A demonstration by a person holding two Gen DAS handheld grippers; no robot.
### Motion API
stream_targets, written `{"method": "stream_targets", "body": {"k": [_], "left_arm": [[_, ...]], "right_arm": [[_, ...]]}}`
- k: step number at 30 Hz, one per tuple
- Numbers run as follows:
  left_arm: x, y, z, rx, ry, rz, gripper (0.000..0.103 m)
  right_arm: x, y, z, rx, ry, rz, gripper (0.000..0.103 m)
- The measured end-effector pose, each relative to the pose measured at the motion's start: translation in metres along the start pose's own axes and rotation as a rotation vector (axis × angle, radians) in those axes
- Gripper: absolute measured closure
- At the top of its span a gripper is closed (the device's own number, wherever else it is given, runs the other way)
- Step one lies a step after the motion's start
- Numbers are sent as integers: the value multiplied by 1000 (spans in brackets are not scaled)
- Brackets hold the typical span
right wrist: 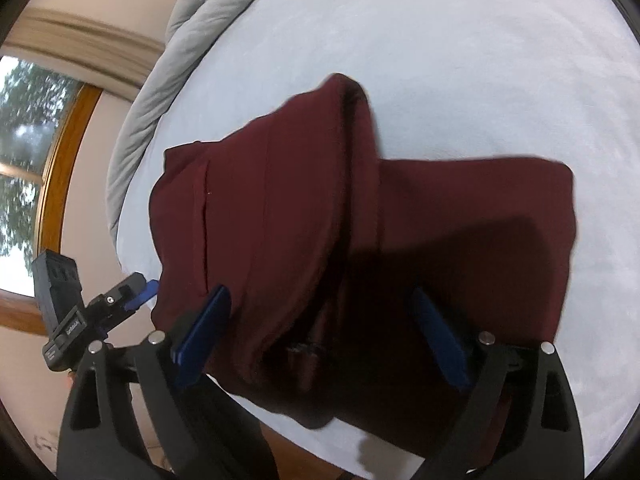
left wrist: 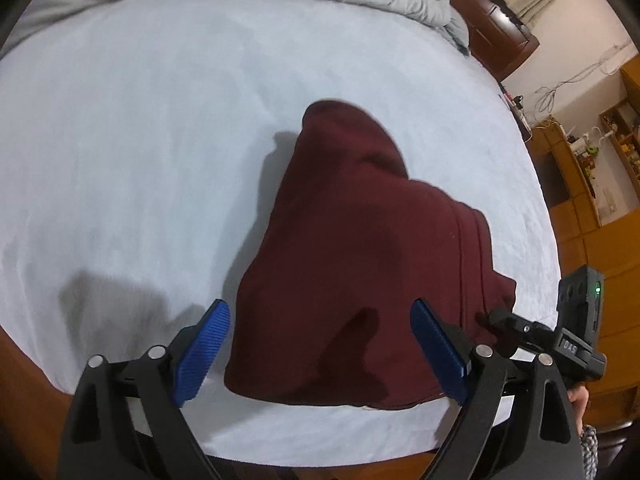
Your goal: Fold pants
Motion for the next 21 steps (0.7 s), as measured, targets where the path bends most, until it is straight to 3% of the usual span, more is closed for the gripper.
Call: {"method": "stream_targets", "body": {"k": [1, 2, 6, 7, 8, 11, 21], "left_arm": [[0, -4, 0, -2, -8, -5, 11], [-1, -5, 1, -1, -11, -9, 11], [-5, -5, 3, 2, -19, -8, 11], [-5, -4, 2, 4, -20, -5, 11], [-5, -4, 2, 6, -23, -2, 11], [-6, -2, 4, 23, -24, 6, 11], [-6, -2, -7, 24, -7, 2, 11]], "right_arm": [[0, -4, 1, 16, -4, -18, 16], [0, -9, 3, 31, -9, -30, 28], [-1, -16, 13, 29, -36, -46, 30], [-1, -15, 13, 26, -32, -46, 42], [-1, -14, 12, 24, -28, -47, 61], [0, -15, 5, 69, -14, -39, 80], [1, -64, -40, 79, 57, -179, 84]]}}
Point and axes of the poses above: each gripper's, at about its wrist camera, not at the fingertips, and z roughly the way its jaws point, y to its right, x to its top, the point moved 9 cm from there along z, roughly the way its jaws point, and after that the axes turned 11 degrees about x, right-handed, at the moved point
